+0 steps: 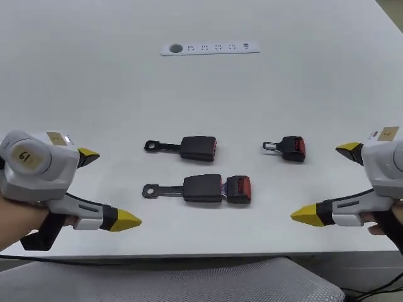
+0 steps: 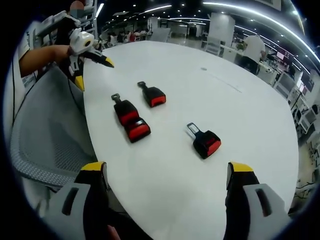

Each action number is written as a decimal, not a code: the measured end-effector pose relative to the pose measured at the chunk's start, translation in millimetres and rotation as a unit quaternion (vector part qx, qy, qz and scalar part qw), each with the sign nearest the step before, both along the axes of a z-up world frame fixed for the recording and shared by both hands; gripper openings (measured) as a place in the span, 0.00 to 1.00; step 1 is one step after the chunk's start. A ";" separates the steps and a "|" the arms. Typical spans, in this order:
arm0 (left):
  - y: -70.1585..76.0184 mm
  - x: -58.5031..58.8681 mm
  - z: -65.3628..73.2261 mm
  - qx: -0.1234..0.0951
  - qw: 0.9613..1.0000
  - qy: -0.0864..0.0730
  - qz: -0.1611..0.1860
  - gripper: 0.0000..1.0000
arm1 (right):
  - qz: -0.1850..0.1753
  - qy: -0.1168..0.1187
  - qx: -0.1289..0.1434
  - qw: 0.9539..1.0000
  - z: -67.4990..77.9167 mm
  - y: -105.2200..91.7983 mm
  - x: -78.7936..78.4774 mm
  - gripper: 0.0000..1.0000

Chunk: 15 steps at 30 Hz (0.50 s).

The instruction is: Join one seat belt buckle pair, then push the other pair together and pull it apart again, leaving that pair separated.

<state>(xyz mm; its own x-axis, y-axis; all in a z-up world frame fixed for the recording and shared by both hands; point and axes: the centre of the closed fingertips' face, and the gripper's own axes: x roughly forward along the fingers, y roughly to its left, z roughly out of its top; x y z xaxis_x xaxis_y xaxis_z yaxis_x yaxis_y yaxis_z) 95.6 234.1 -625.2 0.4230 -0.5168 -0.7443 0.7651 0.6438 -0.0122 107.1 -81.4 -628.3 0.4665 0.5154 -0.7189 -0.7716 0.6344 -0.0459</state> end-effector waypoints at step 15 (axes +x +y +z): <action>4.9 3.1 -2.2 0.003 1.000 0.002 0.019 1.00 | -0.004 -0.010 0.000 1.000 0.3 4.0 4.7 1.00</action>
<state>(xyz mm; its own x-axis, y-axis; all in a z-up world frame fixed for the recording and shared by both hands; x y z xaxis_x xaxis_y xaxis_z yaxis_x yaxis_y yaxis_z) 98.7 239.0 -627.4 0.4393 -0.4966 -0.7486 0.7401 0.6724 -0.0117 111.8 -77.4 -627.9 0.4842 0.5124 -0.7092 -0.7658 0.6402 -0.0603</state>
